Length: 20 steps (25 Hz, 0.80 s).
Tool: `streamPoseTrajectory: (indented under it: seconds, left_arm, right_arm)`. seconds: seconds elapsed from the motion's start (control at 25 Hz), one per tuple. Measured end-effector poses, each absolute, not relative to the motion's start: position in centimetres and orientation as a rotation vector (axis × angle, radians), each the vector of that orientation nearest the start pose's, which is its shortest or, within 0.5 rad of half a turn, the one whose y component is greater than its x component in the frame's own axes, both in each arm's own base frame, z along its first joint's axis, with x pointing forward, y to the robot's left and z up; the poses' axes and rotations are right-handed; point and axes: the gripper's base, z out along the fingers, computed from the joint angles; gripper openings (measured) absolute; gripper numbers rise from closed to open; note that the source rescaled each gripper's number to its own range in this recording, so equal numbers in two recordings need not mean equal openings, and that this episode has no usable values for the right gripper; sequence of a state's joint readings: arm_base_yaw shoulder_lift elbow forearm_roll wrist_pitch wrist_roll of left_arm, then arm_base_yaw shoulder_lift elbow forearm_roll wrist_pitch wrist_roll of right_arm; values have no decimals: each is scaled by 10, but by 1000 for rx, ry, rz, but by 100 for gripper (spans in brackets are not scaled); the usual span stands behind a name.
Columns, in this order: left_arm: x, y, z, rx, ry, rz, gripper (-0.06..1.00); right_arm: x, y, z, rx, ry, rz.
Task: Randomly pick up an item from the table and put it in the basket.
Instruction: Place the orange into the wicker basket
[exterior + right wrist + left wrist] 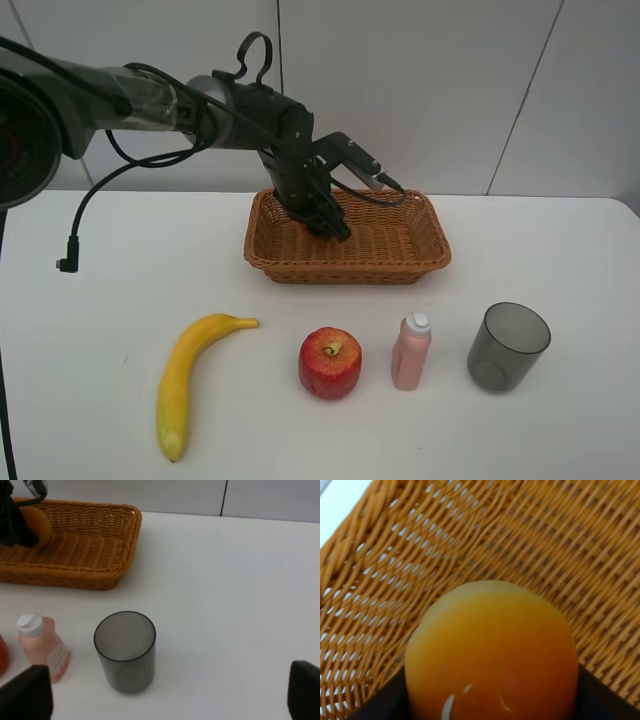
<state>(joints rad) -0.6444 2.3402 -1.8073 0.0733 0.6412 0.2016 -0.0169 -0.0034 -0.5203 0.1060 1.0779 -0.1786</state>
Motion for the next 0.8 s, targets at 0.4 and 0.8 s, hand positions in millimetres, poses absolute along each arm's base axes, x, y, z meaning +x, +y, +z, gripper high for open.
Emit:
streamPoseTrajectory:
  seconds: [0.4, 0.8]
  left_arm:
    - [404, -298, 130, 1148, 2400, -67, 0]
    - [405, -298, 130, 1145, 2393, -69, 89]
  right_arm:
    - [-9, 9, 282, -172, 2026, 4]
    - [-9, 9, 282, -172, 2026, 4]
